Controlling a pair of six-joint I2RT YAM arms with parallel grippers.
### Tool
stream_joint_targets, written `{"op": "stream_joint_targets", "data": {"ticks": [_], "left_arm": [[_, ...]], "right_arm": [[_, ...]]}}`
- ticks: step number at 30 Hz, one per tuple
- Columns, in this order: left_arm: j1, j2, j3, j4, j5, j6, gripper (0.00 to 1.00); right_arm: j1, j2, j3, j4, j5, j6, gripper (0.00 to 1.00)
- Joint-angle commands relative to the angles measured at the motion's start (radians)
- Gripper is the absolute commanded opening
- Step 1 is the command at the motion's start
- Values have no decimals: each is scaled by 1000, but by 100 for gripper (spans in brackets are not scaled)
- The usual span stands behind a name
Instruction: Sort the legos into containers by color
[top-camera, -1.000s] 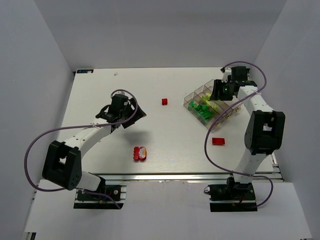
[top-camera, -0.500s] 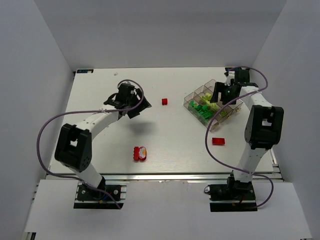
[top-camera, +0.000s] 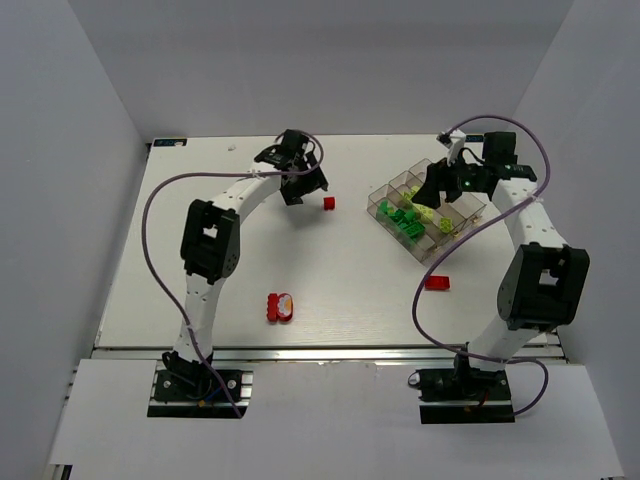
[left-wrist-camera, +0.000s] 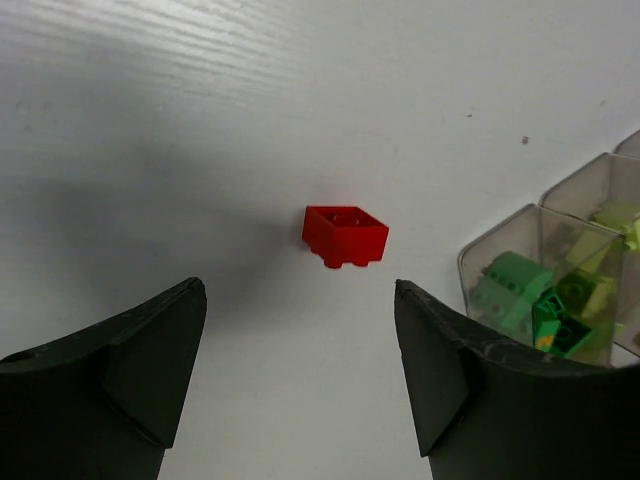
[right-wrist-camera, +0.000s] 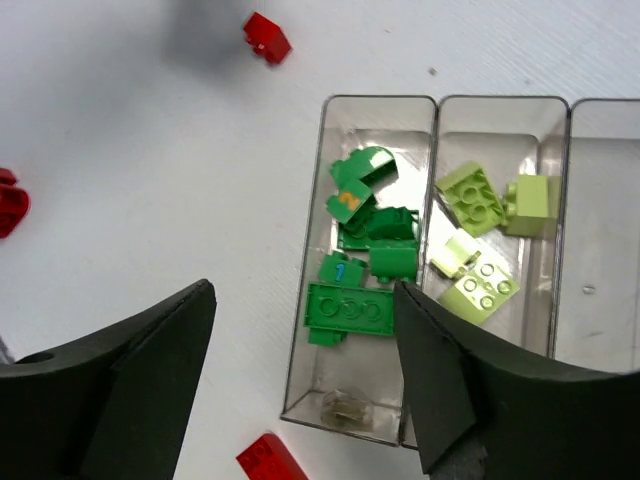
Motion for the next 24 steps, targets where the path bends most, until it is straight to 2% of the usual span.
{"op": "stream_joint_targets", "data": {"ticks": [1,4,7,18,24], "left_arm": [[-46,44,144,-136,-78,117,85],[-73,84,186,-133,-107,144,84],[-92,119,204,-131,-139,156,83],[-141,211,295,-85,-277,190,78],[-144,236,302,-61,-302,196,65]], "right_arm": [[-2,-40,-45,17,-102,-64,75],[-2,-68,-75,41,-112,-39,62],[-2,-84,-92,64,-121,-14,57],[-2,-98,-118,101,-144,42,58],[-2,-107,-138,121,-148,68,58]]}}
